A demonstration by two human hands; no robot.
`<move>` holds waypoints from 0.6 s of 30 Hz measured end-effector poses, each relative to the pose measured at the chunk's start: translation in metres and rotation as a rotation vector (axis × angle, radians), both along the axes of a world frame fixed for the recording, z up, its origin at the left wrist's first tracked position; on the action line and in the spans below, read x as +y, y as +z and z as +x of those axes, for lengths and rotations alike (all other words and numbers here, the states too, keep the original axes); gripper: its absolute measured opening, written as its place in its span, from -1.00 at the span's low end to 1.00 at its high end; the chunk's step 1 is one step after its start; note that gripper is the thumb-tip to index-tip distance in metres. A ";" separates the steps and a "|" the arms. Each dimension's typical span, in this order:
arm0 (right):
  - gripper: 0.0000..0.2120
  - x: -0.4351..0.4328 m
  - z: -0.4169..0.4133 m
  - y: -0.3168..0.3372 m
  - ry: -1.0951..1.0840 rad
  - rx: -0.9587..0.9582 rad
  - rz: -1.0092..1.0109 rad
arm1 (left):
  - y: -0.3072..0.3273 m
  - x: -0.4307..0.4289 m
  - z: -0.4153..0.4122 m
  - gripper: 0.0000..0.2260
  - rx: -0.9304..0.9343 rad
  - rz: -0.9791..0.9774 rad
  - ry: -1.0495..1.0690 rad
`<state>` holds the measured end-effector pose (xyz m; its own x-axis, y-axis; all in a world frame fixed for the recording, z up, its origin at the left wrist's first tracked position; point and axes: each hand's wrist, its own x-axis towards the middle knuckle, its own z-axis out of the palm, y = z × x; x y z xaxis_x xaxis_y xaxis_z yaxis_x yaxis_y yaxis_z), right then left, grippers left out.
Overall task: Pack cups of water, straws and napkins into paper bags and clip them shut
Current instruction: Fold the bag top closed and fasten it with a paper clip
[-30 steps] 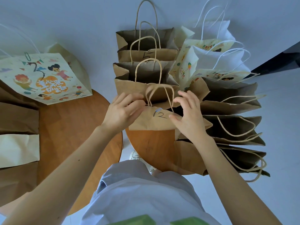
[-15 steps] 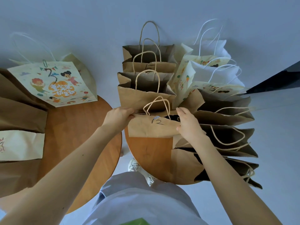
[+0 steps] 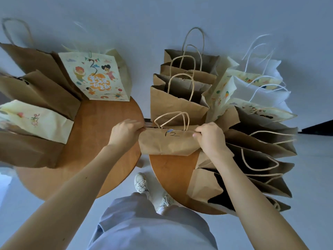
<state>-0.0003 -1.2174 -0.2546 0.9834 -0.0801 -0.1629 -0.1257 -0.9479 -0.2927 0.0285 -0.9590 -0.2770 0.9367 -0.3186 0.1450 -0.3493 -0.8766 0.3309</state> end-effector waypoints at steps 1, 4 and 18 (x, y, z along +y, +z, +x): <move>-0.75 0.008 0.003 0.003 0.012 -0.006 0.020 | 0.002 0.009 -0.002 -0.86 -0.005 0.006 0.027; -0.78 0.036 0.015 0.011 0.088 -0.026 0.076 | 0.013 0.040 -0.005 -0.89 -0.044 0.036 0.082; -0.86 0.222 0.091 0.008 0.018 -0.146 0.145 | 0.023 0.226 0.097 -0.92 -0.111 0.193 -0.007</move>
<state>0.0902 -0.9958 -0.2467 0.9985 -0.0481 -0.0267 -0.0549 -0.8961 -0.4405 0.1258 -0.7327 -0.2542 0.9161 -0.3569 0.1828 -0.3807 -0.9173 0.1169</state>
